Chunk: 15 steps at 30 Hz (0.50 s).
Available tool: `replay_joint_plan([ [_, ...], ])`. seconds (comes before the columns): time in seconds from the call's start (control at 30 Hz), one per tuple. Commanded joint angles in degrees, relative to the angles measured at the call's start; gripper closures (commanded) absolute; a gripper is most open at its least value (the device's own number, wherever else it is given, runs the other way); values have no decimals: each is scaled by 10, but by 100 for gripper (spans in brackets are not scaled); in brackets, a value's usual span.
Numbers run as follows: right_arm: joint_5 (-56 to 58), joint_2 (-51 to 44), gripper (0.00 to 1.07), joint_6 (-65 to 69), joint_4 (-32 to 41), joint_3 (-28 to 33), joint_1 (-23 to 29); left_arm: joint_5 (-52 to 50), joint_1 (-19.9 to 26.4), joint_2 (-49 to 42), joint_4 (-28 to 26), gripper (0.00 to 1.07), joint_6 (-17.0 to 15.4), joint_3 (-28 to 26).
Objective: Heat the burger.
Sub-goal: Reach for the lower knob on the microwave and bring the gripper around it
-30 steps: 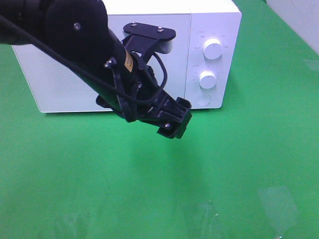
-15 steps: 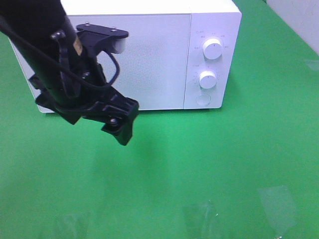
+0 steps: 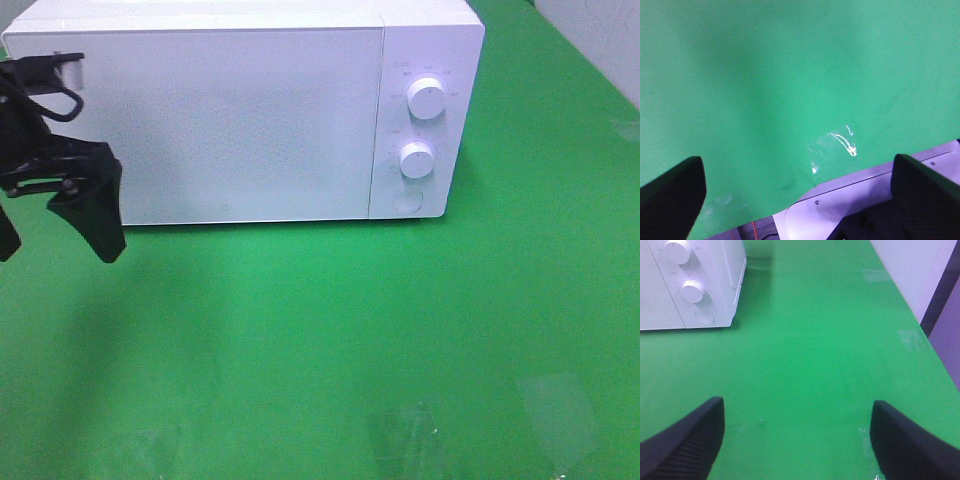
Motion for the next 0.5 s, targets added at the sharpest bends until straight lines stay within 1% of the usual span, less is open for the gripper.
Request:
replay_joint_plan([
  [0.03, -3, -15, 31, -2, 1, 0, -2, 36, 28, -7, -9, 12, 11, -2],
  [0.07, -3, -15, 31, -2, 1, 0, -2, 45, 48, -16, -8, 12, 14, 1],
  [0.1, -3, -15, 31, -2, 1, 0, -2, 45, 48, -16, -8, 12, 14, 1],
  [0.17, -3, -15, 31, -2, 1, 0, -2, 42, 90, -58, -6, 12, 14, 25],
  [0.2, -3, -15, 31, -2, 1, 0, -2, 42, 90, -58, -6, 12, 14, 25],
  [0.23, -3, -15, 31, -2, 1, 0, -2, 45, 113, -83, -7, 12, 14, 44],
  [0.27, -3, -15, 31, -2, 1, 0, -2, 45, 113, -83, -7, 12, 14, 44],
  [0.3, -3, -15, 31, -2, 1, 0, -2, 46, 126, -99, -6, 12, 14, 57],
  [0.33, -3, -15, 31, -2, 1, 0, -2, 48, 153, -130, -6, 12, 20, 80],
  [0.37, -3, -15, 31, -2, 1, 0, -2, 48, 153, -130, -6, 12, 20, 80],
  [0.4, -3, -15, 31, -2, 1, 0, -2, 44, 174, -162, -6, 12, 21, 106],
  [0.43, -3, -15, 31, -2, 1, 0, -2, 44, 174, -162, -6, 12, 21, 106],
  [0.5, -3, -15, 31, -2, 1, 0, -2, 31, 195, -213, -5, 12, 21, 136],
])
